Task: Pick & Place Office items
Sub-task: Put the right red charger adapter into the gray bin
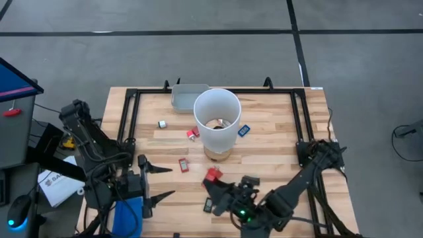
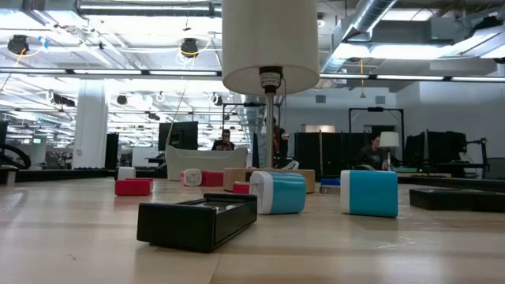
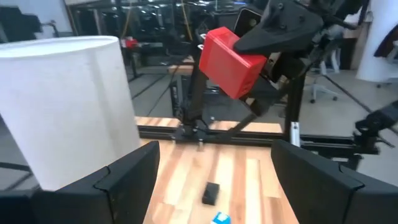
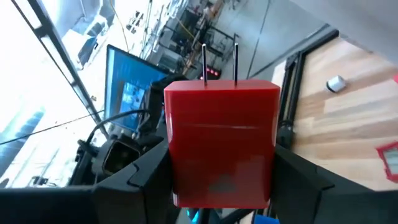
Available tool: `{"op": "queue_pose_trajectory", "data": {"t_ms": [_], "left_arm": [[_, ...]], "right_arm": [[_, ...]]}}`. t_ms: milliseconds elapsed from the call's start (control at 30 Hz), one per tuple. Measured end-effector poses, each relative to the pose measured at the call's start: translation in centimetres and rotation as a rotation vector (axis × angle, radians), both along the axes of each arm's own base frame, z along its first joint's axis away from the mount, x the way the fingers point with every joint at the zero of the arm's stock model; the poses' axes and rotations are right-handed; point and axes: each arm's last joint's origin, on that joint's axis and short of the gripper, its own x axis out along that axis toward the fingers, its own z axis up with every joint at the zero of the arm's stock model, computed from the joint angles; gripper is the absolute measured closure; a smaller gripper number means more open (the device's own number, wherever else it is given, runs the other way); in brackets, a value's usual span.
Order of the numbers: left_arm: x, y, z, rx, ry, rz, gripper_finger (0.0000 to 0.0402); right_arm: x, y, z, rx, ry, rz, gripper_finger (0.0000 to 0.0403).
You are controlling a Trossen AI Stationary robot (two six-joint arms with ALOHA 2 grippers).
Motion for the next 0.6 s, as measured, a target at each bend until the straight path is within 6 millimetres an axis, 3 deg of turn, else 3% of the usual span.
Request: {"op": "queue_pose_trajectory", "data": {"t_ms": [400, 600], "left_arm": [[1.7, -2.5, -0.3, 0.016, -0.085, 0.065, 0.0096], [3.2, -2.4, -0.4, 0.089, -0.09, 0.12, 0.0096]], "right_arm": [[2.0, -2.0, 0.9, -0.111, 0.069, -0.002, 0.0198], [2.5, -2.8, 0.8, -0.14, 0.096, -0.019, 0.0198]]}}
